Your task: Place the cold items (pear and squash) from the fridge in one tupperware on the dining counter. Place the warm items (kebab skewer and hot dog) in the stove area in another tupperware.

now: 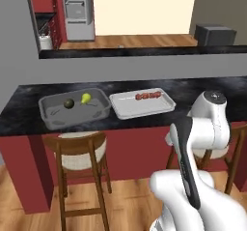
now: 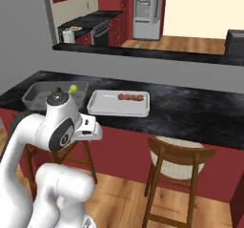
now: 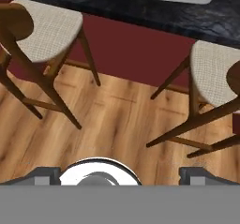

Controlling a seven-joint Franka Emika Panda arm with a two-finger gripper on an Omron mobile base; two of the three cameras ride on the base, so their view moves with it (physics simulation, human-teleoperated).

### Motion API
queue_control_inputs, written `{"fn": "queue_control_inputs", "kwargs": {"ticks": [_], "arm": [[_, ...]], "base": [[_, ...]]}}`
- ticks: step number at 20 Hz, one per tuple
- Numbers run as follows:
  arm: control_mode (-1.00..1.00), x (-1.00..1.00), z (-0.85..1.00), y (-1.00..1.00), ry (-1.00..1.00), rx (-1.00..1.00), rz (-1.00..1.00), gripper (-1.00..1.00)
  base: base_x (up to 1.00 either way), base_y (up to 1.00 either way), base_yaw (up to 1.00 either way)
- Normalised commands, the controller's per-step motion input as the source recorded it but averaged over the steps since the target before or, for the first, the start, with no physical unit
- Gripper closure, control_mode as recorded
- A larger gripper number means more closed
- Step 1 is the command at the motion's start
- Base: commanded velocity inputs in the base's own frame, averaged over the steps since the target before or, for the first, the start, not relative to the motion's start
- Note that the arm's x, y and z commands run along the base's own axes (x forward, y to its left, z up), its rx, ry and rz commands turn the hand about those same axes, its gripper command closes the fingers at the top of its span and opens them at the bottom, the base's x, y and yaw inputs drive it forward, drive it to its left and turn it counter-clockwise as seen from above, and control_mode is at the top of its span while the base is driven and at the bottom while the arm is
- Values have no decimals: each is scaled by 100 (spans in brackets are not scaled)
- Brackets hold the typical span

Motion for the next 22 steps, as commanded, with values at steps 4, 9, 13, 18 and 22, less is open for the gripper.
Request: {"fn": "queue_control_inputs", "kwargs": {"ticks": [4,9,13,18,22], "arm": [[100,0,0,0,0,0,0,-100],[100,0,0,0,0,0,0,-100],[100,0,0,0,0,0,0,-100],[100,0,0,0,0,0,0,-100],[100,0,0,0,0,0,0,-100]], "base": [[3,-100,-2],[13,-100,-5],[12,-100,-6],[18,-100,-3],[40,-100,0]]}}
